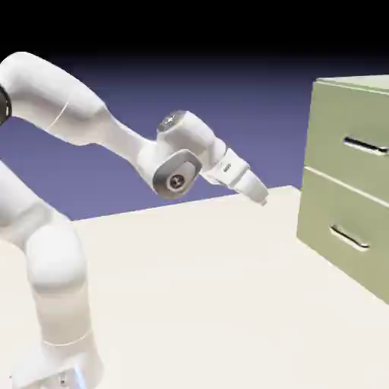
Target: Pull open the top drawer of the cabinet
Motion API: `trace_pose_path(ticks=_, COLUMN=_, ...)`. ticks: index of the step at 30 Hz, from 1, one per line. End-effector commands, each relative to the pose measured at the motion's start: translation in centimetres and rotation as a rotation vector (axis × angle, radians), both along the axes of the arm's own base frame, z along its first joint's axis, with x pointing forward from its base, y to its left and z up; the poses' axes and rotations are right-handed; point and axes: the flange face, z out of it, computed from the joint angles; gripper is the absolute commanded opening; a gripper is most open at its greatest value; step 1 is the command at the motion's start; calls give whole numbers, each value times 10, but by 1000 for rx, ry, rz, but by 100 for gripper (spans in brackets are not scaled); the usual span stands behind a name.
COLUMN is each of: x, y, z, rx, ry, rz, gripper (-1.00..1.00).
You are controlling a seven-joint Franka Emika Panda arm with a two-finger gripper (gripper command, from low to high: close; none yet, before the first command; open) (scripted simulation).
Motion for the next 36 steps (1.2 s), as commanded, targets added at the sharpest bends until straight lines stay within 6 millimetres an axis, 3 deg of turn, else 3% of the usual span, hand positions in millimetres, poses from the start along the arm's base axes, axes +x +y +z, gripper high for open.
trace_pose_path(ticks=1, x=8, y=-8, z=-6, rx=52, ry=22, rz=-42, gripper=0)
trace_pose_path(ticks=11, x=67, y=-91, z=-86, rx=463, ry=221, rz=-511, gripper=0)
trace_pose_path(ticks=22, x=95, y=-179, z=-168, rx=714, ry=256, rz=-1058, gripper=0)
trace_pose_path(ticks=29, x=106, y=-227, z=-188, rx=807, ry=122, rz=-1338, gripper=0)
trace_pose_path(ticks=36, x=129, y=-256, z=-173, rx=893, ry=-116, rz=-1490, gripper=0)
